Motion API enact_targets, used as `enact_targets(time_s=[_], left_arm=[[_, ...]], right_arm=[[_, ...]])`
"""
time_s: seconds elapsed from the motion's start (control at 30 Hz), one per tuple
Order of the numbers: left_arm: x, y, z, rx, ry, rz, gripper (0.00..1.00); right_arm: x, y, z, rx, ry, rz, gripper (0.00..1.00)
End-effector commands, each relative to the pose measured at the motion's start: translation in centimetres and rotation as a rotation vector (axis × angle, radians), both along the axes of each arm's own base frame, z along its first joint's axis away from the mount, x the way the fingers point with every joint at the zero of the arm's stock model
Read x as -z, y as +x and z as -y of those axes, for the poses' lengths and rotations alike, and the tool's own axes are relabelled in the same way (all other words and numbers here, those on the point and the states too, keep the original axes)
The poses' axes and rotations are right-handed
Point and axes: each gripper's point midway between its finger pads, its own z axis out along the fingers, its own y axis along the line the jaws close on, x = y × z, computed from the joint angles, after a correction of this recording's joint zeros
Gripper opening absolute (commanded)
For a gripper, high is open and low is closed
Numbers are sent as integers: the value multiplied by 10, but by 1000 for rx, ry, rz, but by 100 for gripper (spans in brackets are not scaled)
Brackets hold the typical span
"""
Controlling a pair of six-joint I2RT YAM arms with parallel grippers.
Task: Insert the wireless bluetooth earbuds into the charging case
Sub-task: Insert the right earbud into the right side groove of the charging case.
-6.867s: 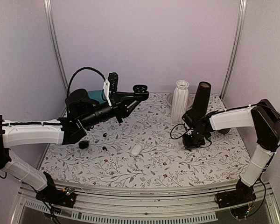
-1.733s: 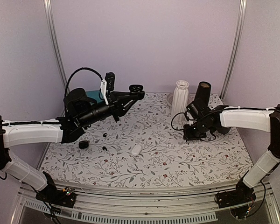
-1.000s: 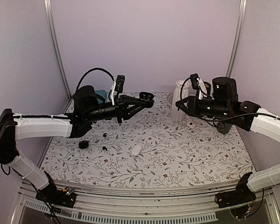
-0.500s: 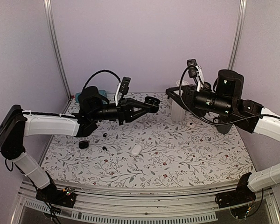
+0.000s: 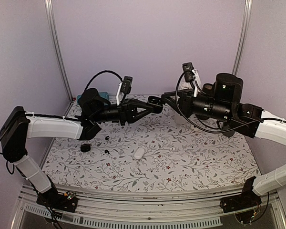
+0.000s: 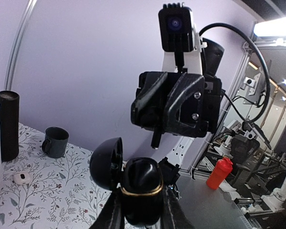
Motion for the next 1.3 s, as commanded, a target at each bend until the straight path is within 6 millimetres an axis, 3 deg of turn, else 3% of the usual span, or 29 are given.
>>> enact_targets(time_s=[0.0,0.47,1.27], left_arm=[[-16,-8,4,34,-39,52,0],[-21,-12,7,34,-45,77,0],[-35,-9,-4,-57,-80,139,0]], right_arm=[[-15,3,0,26,48,30,6],[-7,1,-7,6,38,2,6],[14,-2,-16,-22,-24,-39,7]])
